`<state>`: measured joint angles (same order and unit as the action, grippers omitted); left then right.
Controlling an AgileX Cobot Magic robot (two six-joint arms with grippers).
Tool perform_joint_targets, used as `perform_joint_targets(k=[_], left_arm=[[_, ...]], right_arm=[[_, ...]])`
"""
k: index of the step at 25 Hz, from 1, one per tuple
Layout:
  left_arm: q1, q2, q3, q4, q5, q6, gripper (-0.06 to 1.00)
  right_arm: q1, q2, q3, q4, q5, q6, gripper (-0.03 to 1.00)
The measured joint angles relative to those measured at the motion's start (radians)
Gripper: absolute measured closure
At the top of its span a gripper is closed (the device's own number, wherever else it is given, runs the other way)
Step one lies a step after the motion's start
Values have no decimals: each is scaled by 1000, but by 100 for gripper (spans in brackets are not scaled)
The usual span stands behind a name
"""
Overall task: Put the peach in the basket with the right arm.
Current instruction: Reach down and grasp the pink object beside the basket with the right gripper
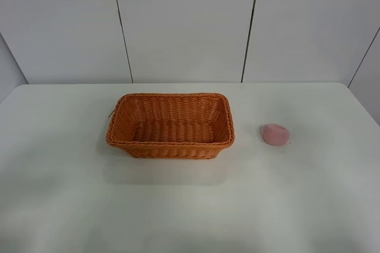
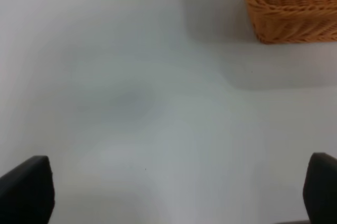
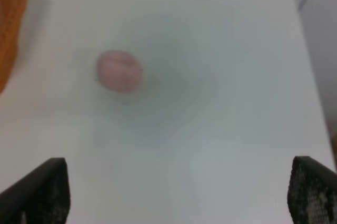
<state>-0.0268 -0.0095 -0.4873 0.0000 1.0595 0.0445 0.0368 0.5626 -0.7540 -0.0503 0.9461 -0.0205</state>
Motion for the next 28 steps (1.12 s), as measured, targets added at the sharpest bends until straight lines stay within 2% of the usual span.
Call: perform_joint_targets(k=[9,15,21,25,28], left_arm=[[0,0,0,0,0,0,-4],[0,0,0,0,0,0,-4],[0,0,0,0,0,0,-4],[0,0,0,0,0,0,-4],[0,0,0,0,0,0,-4]], right_arm=[[18,624,-282,34,2,0,33],[18,1005,-479,25,37,0,32],[46,1270,-642,16,46,0,28],[104,1375,-707,16,50,0,27],[115,1433,-737,31,53,0,27]])
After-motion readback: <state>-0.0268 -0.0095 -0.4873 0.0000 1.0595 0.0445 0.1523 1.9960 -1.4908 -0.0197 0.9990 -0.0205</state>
